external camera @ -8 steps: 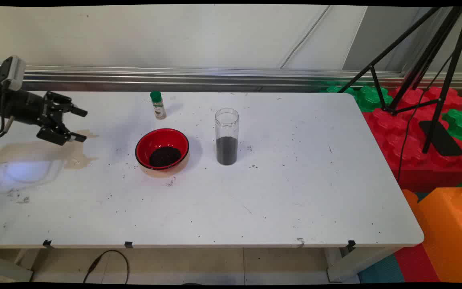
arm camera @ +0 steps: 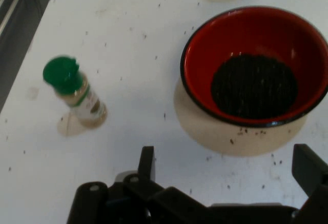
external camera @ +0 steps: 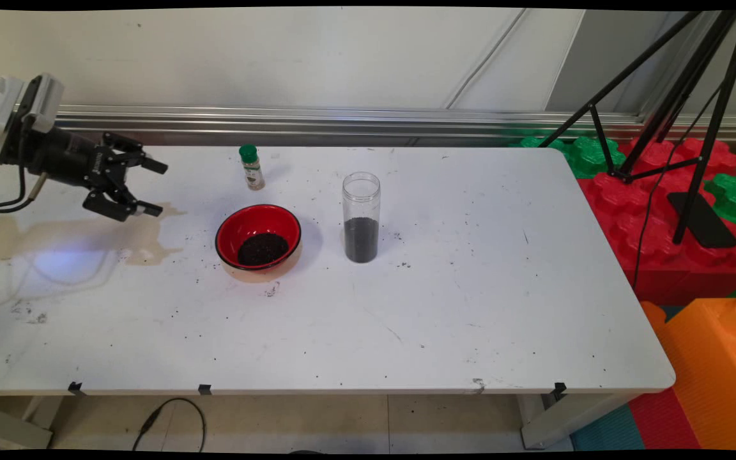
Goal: Pick up the black seasoning powder from the table
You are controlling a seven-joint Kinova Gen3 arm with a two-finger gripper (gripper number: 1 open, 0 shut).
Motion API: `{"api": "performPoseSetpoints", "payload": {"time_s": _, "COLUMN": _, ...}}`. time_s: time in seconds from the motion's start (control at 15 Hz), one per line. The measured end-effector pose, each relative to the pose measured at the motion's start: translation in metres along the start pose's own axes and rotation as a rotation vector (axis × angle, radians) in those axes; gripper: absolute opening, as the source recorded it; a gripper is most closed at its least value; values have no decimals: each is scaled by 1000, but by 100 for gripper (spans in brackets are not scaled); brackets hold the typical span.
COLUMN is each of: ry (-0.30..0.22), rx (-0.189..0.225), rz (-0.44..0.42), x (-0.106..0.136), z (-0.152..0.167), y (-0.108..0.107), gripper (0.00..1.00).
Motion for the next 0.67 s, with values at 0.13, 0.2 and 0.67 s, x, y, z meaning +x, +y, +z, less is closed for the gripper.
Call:
{"api": "performPoseSetpoints", "payload": {"time_s": 0.13, "ry": 21, "rx": -13, "rz": 16, "x": 8, "z": 6, "y": -1, "gripper": 100}}
{"api": "performPoseSetpoints", "payload": {"time_s": 0.2, "ry": 30, "rx": -19, "rz": 22, "x": 12, "z": 9, "y": -2, "gripper": 100}}
{"api": "performPoseSetpoints", "payload": {"time_s": 0.67, "ry": 97, "rx": -58, "rz": 47, "x": 37, "z": 33, "y": -4, "gripper": 100}}
